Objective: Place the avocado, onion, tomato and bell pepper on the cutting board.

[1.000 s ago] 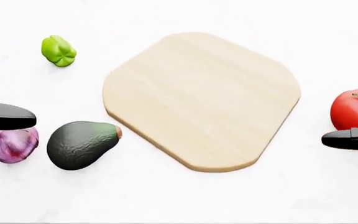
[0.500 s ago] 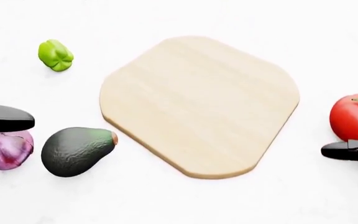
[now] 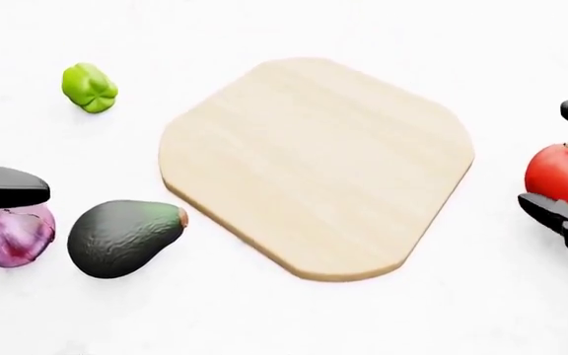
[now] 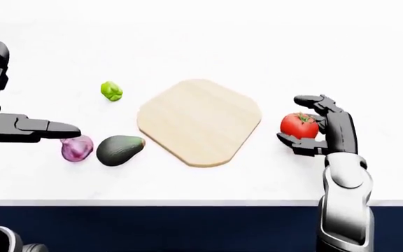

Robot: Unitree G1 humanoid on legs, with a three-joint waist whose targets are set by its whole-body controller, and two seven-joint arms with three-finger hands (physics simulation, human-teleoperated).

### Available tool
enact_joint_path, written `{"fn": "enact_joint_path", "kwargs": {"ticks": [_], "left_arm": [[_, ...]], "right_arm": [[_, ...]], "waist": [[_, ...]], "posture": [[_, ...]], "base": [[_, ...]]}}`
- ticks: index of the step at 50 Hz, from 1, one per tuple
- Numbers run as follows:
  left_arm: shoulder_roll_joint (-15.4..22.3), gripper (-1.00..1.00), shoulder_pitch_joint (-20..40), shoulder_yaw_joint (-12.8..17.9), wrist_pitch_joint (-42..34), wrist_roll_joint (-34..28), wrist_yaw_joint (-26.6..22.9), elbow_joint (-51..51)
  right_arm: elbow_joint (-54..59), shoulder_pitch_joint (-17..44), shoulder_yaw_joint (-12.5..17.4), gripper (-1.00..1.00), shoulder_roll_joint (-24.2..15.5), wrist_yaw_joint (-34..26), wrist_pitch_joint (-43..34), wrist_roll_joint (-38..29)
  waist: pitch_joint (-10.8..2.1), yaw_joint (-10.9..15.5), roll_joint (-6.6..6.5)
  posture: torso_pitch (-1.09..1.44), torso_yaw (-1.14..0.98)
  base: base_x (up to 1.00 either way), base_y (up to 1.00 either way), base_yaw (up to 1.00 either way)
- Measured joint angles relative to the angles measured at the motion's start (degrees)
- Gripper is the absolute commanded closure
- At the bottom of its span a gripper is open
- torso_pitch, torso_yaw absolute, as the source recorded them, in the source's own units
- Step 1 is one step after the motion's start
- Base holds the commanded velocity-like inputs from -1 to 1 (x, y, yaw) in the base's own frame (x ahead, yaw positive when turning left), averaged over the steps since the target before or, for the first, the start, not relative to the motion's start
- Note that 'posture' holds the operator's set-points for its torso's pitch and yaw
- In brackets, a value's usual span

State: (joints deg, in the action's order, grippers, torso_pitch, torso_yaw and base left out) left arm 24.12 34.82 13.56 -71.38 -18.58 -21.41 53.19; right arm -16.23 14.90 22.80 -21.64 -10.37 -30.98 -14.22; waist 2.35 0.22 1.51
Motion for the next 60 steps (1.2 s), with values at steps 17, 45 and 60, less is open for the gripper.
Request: {"fn": "enact_joint_path", "kwargs": {"ticks": [17, 45, 60], "left_arm": [[-0.56, -1.0, -1.16, 0.09, 0.65, 0.56, 0.9, 0.16], [0.15, -1.0, -2.08, 1.3, -0.11, 1.32, 0.74, 1.87], [0.51, -1.0, -1.27, 1.07, -0.09, 1.35, 0.79, 1.24]], "right_arm": [[-1.15, 7.93, -3.52, 0.62, -2.11, -2.43, -2.95, -0.92], [27.9, 30.33, -18.37, 0.54, 8.13, -1.07, 8.17, -5.14], [27.16, 29.53, -17.46, -0.06, 7.36, -0.42, 8.15, -5.7]], "waist": [[0.03, -0.22, -0.39], [0.1, -0.02, -1.45], [0.01, -0.33, -1.48]], "posture": [[0.0, 0.0], [0.0, 0.0], [0.0, 0.0]], "base": [[0.0, 0.0, 0.0], [0.0, 0.0, 0.0], [0.0, 0.0, 0.0]]}}
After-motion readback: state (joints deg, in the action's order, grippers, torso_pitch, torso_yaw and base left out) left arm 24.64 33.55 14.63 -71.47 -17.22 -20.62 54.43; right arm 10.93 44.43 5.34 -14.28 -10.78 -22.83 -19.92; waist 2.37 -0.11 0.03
